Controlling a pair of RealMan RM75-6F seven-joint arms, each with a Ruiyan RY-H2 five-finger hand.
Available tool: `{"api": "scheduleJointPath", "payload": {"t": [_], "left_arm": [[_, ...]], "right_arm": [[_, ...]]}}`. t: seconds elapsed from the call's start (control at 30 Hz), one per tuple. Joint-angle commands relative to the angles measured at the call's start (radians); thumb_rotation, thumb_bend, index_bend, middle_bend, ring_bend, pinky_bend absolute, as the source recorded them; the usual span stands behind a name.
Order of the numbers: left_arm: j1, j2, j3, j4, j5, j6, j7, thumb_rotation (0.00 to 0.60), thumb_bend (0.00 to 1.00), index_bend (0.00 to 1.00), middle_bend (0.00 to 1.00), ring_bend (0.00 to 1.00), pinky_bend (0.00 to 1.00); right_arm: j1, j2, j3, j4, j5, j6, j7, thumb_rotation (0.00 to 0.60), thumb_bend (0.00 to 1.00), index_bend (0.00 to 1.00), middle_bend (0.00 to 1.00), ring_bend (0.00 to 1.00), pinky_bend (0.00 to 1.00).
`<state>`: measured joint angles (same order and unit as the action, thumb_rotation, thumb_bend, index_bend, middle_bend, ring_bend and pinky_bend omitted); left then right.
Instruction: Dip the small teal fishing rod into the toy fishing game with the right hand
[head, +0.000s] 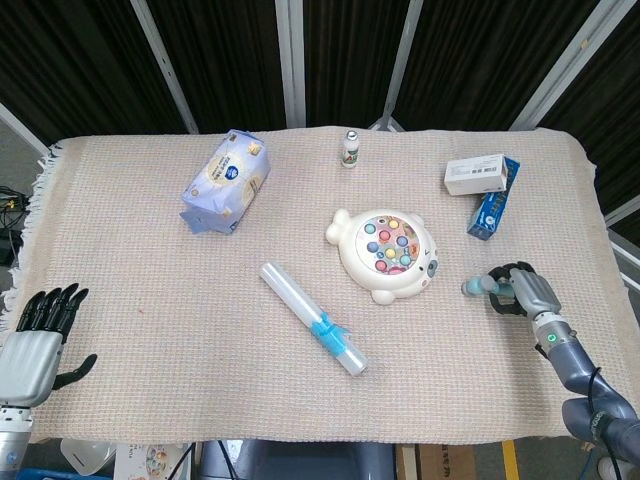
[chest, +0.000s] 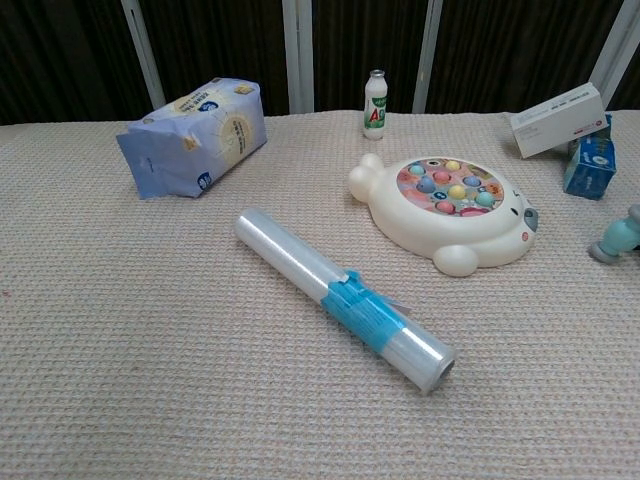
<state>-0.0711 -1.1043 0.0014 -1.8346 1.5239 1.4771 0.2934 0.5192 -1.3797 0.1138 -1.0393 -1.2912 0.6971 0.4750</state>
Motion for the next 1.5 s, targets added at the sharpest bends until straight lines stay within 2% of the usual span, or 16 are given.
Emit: {"api": "scheduleJointPath", "payload": {"t": [0.03,0.53,0.87,1.13,1.37,1.5], "left_arm": [[0.0,0.0,0.0,0.0,0.0,0.0,0.0,0.6,0.22,0.0,0.0,0.0,0.0],[0.001,-0.001,0.001,0.0,-0.009,-0.003,0.001,0.6,0.22,0.0,0.0,0.0,0.0],[0.001,-0.003,0.001,0.006,-0.017,-0.008,-0.004,0.6,0.22,0.0,0.0,0.0,0.0],[0.0,-0.004,0.001,0.008,-0.02,-0.012,-0.003,0.6,0.22,0.0,0.0,0.0,0.0],[-0.002,-0.005,0.001,0.008,-0.023,-0.015,-0.002,0.6,0.22,0.0,0.0,0.0,0.0],[-0.004,-0.005,0.0,0.007,-0.023,-0.018,0.0,0.6,0.22,0.0,0.0,0.0,0.0]], "right_arm": [[0.001,-0.002,0.001,0.002,-0.001,0.001,0.002,0.6,0.52,0.44,0.41,0.18,0.0],[0.012,0.005,0.007,-0.02,0.002,0.001,-0.02,0.6,0.52,0.45,0.43,0.19,0.0],[0.017,0.002,0.009,-0.025,0.016,-0.009,-0.039,0.6,0.52,0.56,0.5,0.26,0.0],[0.015,-0.005,0.011,-0.02,0.017,-0.003,-0.037,0.6,0.52,0.6,0.54,0.3,0.03],[0.01,0.003,0.01,-0.035,-0.009,0.027,-0.02,0.6,0.66,0.69,0.61,0.38,0.14],[0.006,0.033,0.012,-0.083,-0.042,0.068,-0.005,0.6,0.72,0.74,0.65,0.43,0.19]]}}
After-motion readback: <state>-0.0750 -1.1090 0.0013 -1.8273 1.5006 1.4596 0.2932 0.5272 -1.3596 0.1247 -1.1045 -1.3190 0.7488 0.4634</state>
